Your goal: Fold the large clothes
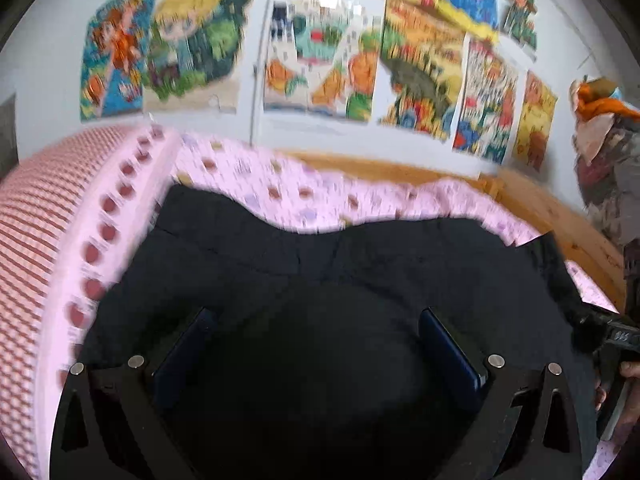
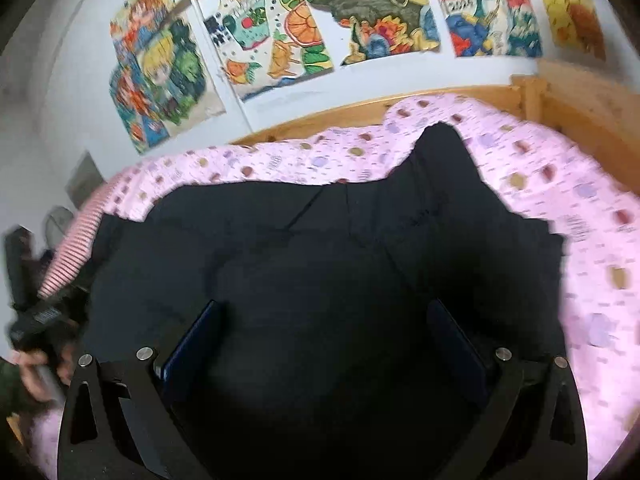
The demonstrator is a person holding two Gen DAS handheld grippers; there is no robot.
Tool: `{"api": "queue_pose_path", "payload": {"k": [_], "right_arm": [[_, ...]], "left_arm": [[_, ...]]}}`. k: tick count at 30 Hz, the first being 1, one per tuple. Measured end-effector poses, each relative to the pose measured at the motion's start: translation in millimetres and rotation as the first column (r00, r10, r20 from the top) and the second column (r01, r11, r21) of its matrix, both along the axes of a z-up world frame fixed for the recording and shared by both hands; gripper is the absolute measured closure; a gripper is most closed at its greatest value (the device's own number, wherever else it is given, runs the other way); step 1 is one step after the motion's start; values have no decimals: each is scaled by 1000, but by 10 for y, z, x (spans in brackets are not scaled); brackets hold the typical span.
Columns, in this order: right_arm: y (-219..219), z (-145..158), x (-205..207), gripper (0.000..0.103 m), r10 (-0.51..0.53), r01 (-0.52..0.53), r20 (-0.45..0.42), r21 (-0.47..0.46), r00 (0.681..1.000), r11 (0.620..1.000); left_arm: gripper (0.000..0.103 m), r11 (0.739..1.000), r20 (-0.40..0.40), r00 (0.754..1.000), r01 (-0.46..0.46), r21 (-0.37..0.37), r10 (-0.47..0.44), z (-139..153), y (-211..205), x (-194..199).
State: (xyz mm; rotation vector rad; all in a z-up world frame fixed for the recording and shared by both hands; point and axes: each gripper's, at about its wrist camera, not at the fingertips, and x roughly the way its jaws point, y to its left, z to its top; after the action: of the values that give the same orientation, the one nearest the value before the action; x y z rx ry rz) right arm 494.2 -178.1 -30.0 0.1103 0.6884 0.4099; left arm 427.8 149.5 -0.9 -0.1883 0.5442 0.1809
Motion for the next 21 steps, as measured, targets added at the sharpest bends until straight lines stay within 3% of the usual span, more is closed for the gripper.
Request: {"api": "queue_pose_path", "payload": {"k": [4,7,10,17,21], "right_arm": [[-167,175,-242,2,-14,18,73,-49,997,999],[-354,202,-310,2,-29,34,63,-92,998,995],[-545,191,-342,2,-68,76,62,-135,996,988],[-859,-6,-168,2,-133,130,-35,-75,991,989],[-827,-122,-51,2,-107,102,-62,-81,992,991]], "left_arm": [[0,998,14,1000,11,55,-12,172,45,-253],[0,993,-21,1000,-1,117,3,227,163,-398],[0,993,-55,998,-24,116,31,238,327,-493],[0,996,-190,980,-74,-57,62,8,821,-515],[0,974,-224,974,-80,-214,30,-185,1049,-468]]}}
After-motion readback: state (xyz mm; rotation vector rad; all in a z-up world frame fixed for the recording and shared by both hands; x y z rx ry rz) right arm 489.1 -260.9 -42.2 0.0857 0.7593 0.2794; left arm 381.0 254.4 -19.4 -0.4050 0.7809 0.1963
